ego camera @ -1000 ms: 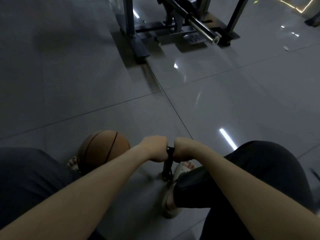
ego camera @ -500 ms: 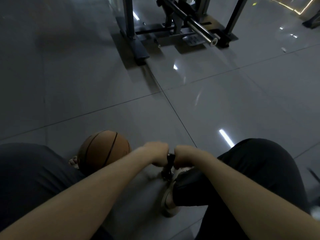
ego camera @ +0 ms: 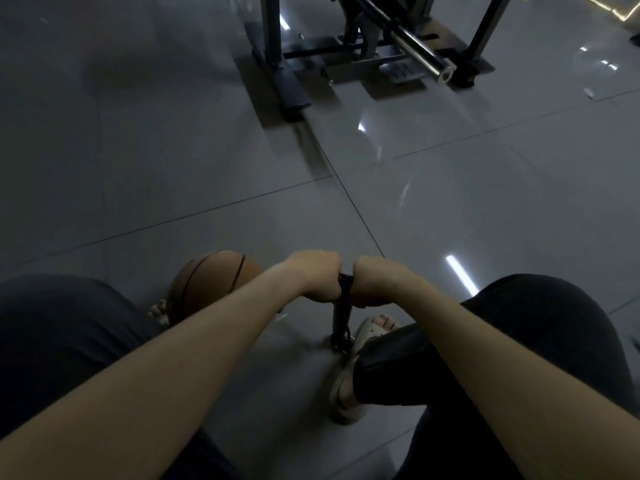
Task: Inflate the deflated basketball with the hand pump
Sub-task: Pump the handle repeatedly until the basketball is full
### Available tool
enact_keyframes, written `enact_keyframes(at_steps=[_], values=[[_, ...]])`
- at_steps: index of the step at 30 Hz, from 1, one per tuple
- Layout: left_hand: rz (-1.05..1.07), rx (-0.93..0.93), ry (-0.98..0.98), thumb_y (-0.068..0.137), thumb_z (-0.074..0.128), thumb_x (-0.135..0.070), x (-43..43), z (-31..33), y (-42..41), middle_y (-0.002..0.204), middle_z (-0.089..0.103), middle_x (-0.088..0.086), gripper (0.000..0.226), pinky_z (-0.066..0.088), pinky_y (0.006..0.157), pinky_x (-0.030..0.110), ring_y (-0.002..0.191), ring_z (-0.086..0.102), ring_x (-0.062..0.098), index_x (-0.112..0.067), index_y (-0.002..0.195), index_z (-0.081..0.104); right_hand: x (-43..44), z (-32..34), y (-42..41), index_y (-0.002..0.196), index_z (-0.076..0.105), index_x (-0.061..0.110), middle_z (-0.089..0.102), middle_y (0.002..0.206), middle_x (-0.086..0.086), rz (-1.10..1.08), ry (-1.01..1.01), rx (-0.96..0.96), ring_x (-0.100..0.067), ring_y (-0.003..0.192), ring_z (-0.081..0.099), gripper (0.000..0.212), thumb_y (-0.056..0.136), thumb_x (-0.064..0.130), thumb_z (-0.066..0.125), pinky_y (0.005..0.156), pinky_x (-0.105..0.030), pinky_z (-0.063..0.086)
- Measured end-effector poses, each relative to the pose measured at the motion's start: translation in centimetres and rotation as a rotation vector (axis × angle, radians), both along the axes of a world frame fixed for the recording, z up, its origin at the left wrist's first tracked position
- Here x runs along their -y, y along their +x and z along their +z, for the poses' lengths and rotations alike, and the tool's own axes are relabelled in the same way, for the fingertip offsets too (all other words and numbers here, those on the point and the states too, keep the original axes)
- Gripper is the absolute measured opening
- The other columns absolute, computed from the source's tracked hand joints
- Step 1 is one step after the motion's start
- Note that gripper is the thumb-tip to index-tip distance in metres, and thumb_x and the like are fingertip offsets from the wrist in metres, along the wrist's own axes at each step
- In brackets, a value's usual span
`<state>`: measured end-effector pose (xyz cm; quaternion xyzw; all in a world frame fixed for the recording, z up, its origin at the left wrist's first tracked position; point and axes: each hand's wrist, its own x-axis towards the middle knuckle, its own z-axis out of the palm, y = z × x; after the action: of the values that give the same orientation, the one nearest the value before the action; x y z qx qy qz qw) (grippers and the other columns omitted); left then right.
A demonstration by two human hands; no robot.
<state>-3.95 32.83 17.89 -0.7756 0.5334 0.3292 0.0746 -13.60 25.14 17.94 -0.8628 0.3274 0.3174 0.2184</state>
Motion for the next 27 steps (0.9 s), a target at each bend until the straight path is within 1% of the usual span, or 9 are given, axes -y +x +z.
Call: enact_keyframes(at_steps=[5, 8, 10, 14, 17, 20, 22, 24, 27], values=[[-0.021, 0.029, -0.018, 0.087, 0.058, -0.024, -1.0, -4.4, -2.0, 0.074, 0.057, 0.002, 0.022, 0.042, 0.058, 0.031, 0.062, 0.051, 0.02, -0.017, 0.07, 0.046, -0.3, -4.0, -1.9, 0.072, 0.046, 0.015, 0.052, 0.072, -0.002, 0.034, -0.002, -0.039, -0.026, 0.073, 0.056, 0.025, 0.087, 0.03, 0.06, 0.062, -0.032, 0.043], [-0.028, 0.014, -0.014, 0.087, 0.058, -0.024, -1.9, -6.4, -2.9, 0.094, 0.067, 0.009, 0.013, 0.047, 0.065, 0.033, 0.079, 0.061, 0.029, -0.015, 0.081, 0.051, -1.1, -5.9, -2.6, 0.09, 0.055, 0.011, 0.061, 0.089, -0.007, 0.056, -0.007, -0.072, -0.028, 0.079, 0.058, 0.02, 0.085, 0.03, 0.06, 0.069, -0.033, 0.048], [-0.03, 0.004, -0.019, 0.087, 0.057, -0.023, -2.1, -6.8, -2.9, 0.097, 0.068, 0.01, 0.009, 0.048, 0.065, 0.033, 0.084, 0.064, 0.031, -0.015, 0.086, 0.052, -1.3, -6.4, -2.6, 0.099, 0.057, 0.012, 0.061, 0.095, -0.007, 0.077, -0.017, -0.076, -0.027, 0.08, 0.057, 0.024, 0.086, 0.032, 0.059, 0.071, -0.034, 0.049], [-0.052, -0.013, 0.03, 0.089, 0.058, -0.022, -2.5, -6.4, -3.0, 0.095, 0.068, 0.01, 0.009, 0.047, 0.063, 0.033, 0.073, 0.056, 0.026, -0.014, 0.088, 0.056, -1.8, -6.0, -2.5, 0.093, 0.05, 0.014, 0.054, 0.084, -0.004, 0.096, 0.01, -0.119, -0.026, 0.079, 0.055, 0.02, 0.088, 0.031, 0.06, 0.07, -0.034, 0.046], [-0.087, -0.005, 0.071, 0.089, 0.06, -0.024, -2.3, -4.5, -2.8, 0.086, 0.063, 0.006, 0.013, 0.046, 0.062, 0.033, 0.072, 0.056, 0.024, -0.012, 0.092, 0.061, -2.0, -3.8, -2.3, 0.088, 0.055, 0.012, 0.05, 0.07, -0.003, 0.08, 0.081, -0.178, -0.025, 0.072, 0.056, 0.017, 0.084, 0.022, 0.068, 0.064, -0.032, 0.047], [-0.052, -0.038, -0.004, 0.088, 0.065, -0.027, -0.4, 0.0, -1.1, 0.076, 0.062, 0.003, 0.016, 0.046, 0.058, 0.03, 0.071, 0.06, 0.023, -0.011, 0.09, 0.068, 0.5, 1.0, -1.1, 0.072, 0.059, 0.01, 0.05, 0.061, -0.003, 0.012, 0.13, -0.135, -0.017, 0.05, 0.047, 0.018, 0.085, 0.016, 0.07, 0.047, -0.027, 0.041], [0.006, -0.084, -0.075, 0.087, 0.069, -0.027, 0.5, 3.8, 0.1, 0.073, 0.064, 0.002, 0.013, 0.05, 0.059, 0.03, 0.071, 0.062, 0.021, -0.014, 0.087, 0.071, 2.1, 5.1, -0.2, 0.075, 0.061, 0.009, 0.05, 0.06, -0.003, -0.022, 0.14, -0.084, -0.015, 0.047, 0.043, 0.015, 0.084, 0.015, 0.071, 0.046, -0.026, 0.039], [0.049, -0.107, -0.137, 0.085, 0.071, -0.023, 0.6, 6.6, 1.1, 0.07, 0.063, 0.0, 0.006, 0.045, 0.056, 0.029, 0.064, 0.058, 0.017, -0.018, 0.081, 0.071, 2.8, 8.0, 0.4, 0.079, 0.063, 0.006, 0.049, 0.059, -0.003, -0.038, 0.137, -0.015, -0.015, 0.046, 0.041, 0.011, 0.082, 0.013, 0.072, 0.045, -0.026, 0.037], [0.07, -0.098, -0.125, 0.084, 0.07, -0.018, 0.0, 6.8, 1.9, 0.066, 0.061, 0.0, 0.006, 0.041, 0.053, 0.028, 0.059, 0.054, 0.017, -0.016, 0.079, 0.071, 1.9, 8.0, 1.1, 0.075, 0.063, 0.007, 0.049, 0.057, -0.003, -0.018, 0.094, 0.021, -0.014, 0.044, 0.042, 0.012, 0.081, 0.011, 0.071, 0.043, -0.025, 0.036]])
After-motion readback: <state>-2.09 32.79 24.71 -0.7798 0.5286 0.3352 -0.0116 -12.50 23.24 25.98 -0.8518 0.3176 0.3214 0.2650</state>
